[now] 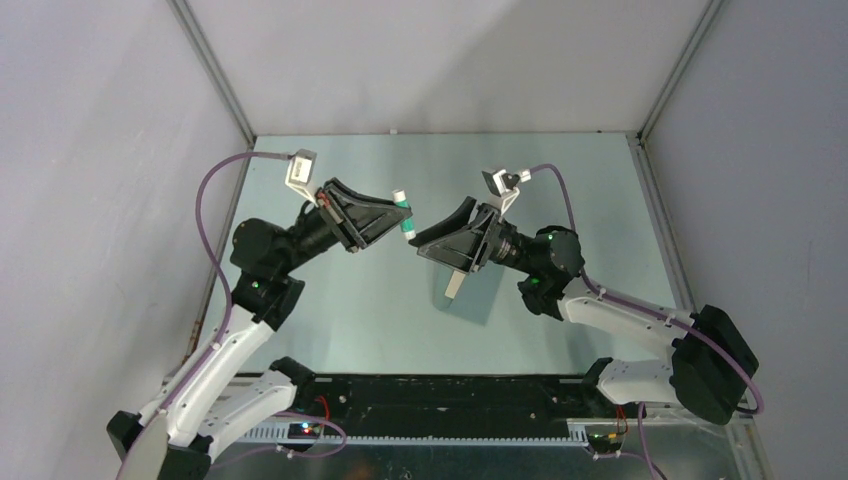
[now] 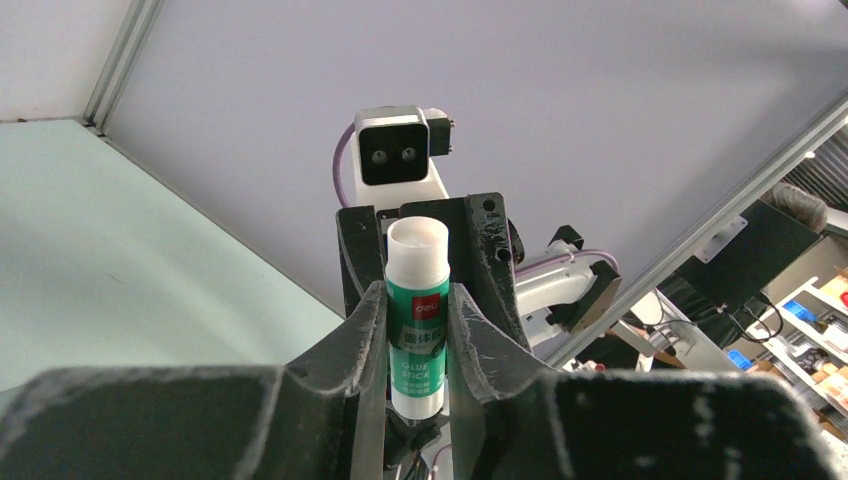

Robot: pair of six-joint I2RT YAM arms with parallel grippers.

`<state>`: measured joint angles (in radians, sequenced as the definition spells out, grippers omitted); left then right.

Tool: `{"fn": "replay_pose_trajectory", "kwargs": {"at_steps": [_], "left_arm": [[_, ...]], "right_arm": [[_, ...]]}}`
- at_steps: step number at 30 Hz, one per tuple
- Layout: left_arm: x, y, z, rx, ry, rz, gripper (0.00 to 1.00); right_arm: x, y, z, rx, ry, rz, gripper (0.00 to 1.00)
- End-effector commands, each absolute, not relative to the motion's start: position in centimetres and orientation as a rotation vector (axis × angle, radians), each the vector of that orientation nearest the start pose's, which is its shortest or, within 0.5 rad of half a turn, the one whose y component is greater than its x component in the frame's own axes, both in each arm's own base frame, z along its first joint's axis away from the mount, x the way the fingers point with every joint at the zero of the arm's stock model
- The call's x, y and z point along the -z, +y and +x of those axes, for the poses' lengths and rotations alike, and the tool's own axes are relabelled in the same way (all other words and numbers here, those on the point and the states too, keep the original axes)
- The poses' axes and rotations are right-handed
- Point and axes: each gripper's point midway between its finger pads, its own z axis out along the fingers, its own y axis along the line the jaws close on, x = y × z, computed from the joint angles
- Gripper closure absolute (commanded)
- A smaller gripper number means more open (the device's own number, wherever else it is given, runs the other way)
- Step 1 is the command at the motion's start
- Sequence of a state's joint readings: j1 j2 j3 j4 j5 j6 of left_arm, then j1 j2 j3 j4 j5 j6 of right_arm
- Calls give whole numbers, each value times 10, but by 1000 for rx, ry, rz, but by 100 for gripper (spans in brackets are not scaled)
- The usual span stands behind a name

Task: Place the letter into the envelope and seal it
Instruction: Unscrew the solid glue.

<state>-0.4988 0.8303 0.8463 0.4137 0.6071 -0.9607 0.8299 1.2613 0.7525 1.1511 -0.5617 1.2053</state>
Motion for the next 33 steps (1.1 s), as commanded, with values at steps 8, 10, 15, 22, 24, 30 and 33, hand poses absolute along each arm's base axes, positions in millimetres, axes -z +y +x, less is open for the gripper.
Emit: {"fn": "replay_pose_trajectory", "kwargs": {"at_steps": [8,10,15,22,24,30,33], "left_arm": [[-438,-243,176,1594,1330,328,100],[-438,-243,176,1592,1332,327,100],[-437,-243,176,1591,1333,327,100],[-437,-242,176,1591,1334,326,100],[-436,-242,176,1590,1334,327,100],[-436,-242,176,1587,1336,328,100],[-436,-242,176,1585,1336,327,100]], "right_arm": [[-415,351,148,-1941,1202,-425,47],[-417,349,147,-1876,1216,-425,47],[-411,356,147,-1710,1282,-448,47],[-417,370,146,-1436,1364,-491,46],[-417,373,147,-1364,1385,-494,46],[-413,372,159,-1160,1437,-446,46],[-411,370,163,-1088,1456,-427,48]]}}
